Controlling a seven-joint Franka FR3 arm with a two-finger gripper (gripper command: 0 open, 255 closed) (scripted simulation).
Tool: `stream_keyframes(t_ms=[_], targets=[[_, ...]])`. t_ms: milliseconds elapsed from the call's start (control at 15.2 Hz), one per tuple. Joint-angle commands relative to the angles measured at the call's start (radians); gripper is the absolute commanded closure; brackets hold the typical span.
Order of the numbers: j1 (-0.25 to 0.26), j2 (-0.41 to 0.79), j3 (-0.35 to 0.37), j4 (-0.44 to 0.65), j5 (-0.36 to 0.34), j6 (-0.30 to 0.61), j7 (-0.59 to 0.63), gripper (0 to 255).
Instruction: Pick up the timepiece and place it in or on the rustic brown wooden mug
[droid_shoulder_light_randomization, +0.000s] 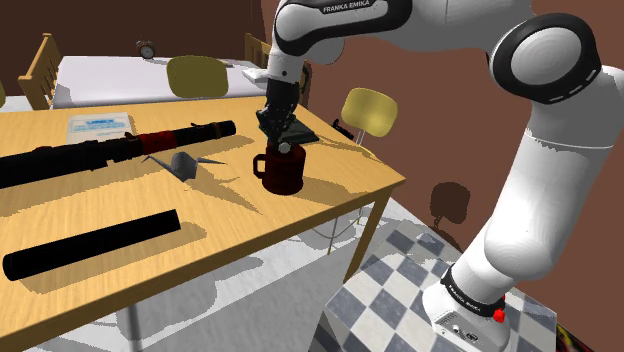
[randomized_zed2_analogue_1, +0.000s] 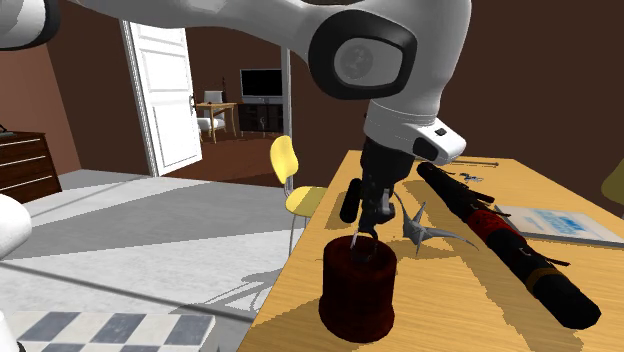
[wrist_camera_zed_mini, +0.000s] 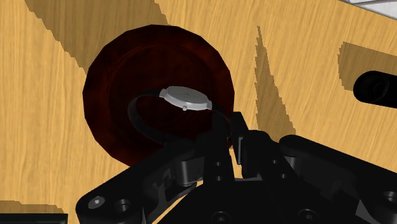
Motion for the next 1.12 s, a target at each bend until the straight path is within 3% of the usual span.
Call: stream_keyframes(t_ms=[0, 330, 594, 1056], targets=[[0.0, 0.0, 0.0, 0.0, 0.0, 0.0, 0.0, 0], [0.0, 0.0, 0.0, 0.0, 0.0, 0.0, 0.0, 0], [-0.013, 0.003, -0.008, 0.127, -0.006, -0.126, 0.007, 0], [-0.013, 0.003, -0.008, 0.127, -0.006, -0.126, 0.007, 0]])
